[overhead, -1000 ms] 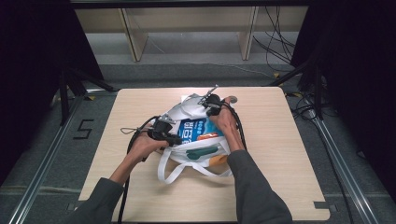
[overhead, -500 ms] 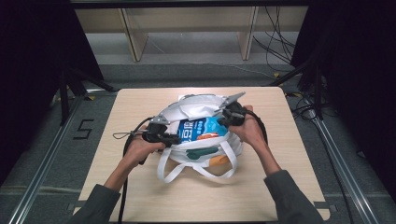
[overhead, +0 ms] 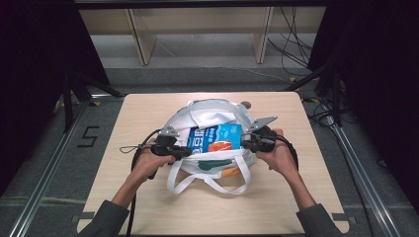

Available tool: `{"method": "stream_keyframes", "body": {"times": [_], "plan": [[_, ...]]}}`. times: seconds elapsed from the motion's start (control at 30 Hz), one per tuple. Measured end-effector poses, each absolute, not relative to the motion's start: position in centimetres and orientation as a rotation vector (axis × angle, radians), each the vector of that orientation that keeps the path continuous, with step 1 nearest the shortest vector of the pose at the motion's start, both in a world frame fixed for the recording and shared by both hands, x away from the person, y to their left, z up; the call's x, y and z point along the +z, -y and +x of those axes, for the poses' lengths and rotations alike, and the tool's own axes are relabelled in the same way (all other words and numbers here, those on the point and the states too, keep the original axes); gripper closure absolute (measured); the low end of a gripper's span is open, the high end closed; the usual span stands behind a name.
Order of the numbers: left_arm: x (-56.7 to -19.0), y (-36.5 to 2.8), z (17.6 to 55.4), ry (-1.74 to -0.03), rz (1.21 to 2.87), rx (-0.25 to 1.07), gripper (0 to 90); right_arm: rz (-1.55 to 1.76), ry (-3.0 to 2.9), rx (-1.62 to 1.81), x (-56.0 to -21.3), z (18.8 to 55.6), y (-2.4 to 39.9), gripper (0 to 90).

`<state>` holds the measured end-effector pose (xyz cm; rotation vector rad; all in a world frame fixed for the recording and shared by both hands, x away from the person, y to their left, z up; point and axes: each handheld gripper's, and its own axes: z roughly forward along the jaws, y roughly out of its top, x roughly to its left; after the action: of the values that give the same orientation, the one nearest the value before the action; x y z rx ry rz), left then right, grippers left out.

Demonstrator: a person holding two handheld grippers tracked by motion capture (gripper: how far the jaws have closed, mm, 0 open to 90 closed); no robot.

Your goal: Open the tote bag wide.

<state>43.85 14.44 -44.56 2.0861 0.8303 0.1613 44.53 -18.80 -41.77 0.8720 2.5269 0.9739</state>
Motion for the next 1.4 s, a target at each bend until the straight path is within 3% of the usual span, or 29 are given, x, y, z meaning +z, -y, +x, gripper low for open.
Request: {"method": "stream_keyframes", "body": {"times": [0.43,0.8,1.4], "plan": [[-43.8,-14.9,43.5,-0.826,2.041,0.180,85.1,0.838,-2.443,1.099,-40.5,43.6,19.1,88.6],[-43.3,-15.3,43.1,-0.843,1.999,0.200,80.2,0.848,-2.382,1.175,-40.0,43.4,19.6,82.6],[-41.7,-16.6,42.3,-0.841,1.952,0.216,78.0,0.865,-2.370,1.182,-39.1,42.6,20.6,82.0]]}}
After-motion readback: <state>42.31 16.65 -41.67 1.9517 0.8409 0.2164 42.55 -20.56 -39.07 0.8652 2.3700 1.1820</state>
